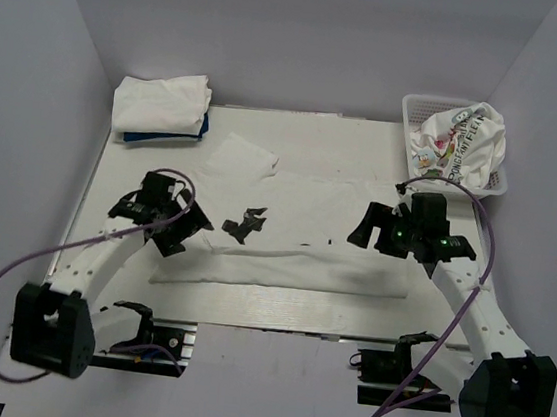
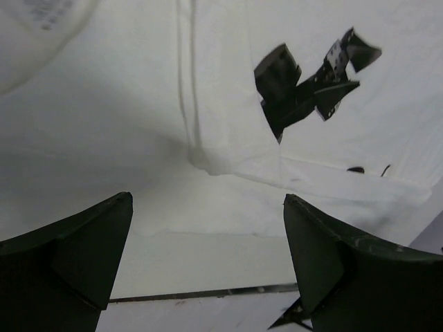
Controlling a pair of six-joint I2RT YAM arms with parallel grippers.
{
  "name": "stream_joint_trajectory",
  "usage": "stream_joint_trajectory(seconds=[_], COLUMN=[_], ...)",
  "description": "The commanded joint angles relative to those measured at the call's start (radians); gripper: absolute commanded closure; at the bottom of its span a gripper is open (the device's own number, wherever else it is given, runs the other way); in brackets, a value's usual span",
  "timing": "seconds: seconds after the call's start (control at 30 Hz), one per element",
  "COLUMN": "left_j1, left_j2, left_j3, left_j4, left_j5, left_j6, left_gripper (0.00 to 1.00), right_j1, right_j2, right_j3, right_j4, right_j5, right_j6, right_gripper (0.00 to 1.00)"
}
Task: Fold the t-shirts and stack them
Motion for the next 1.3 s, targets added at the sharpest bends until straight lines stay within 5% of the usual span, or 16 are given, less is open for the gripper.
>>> stream_joint_trajectory(seconds=[0.0,0.1,0.53,0.67,1.03,1.13,1.17,1.23,1.27], left_j1=[-0.035,-0.070,-0.164,-0.173,-0.193,-0.193,-0.202,-0.202,-0.202], left_j2=[0.108,0.129,0.369,0.412,0.642,0.679,0.657,0.599,0.532], left_j3=[0.006,-0.019,0.059,0.166,0.473,0.536,0.526,0.458,0.416], left_j4=[0.119,0.220,0.210,0.181,0.084,-0.032,-0.042,-0.042,-0.057], left_j5=[0.213,0.255,0.106,0.049,-0.006,-0.029,-0.038,-0.051,-0.081], left_j6=[0.073,0.038,0.024,0.024,0.186,0.232,0.233,0.242,0.233], left_gripper=[0.00,0.02,0.28,0.55,1.00,1.00,0.83,0.71,0.55], right_j1=[0.002,0.002,-0.003,-0.003,-0.004,-0.003,-0.003,-0.001,-0.003], right_j2=[-0.020,-0.033,0.027,0.027,0.063,0.055,0.055,0.053,0.059], right_j3=[-0.020,-0.044,-0.009,0.000,0.015,0.022,0.017,0.005,0.000], right_j4=[0.053,0.064,0.012,0.000,-0.037,-0.051,-0.053,-0.046,-0.042], right_j5=[0.022,0.044,0.145,0.171,0.225,0.231,0.230,0.217,0.210], right_j6=[0.067,0.084,0.030,0.020,-0.002,-0.003,-0.005,-0.008,-0.010], right_gripper=[0.10,0.10,0.10,0.10,0.10,0.10,0.10,0.10,0.10])
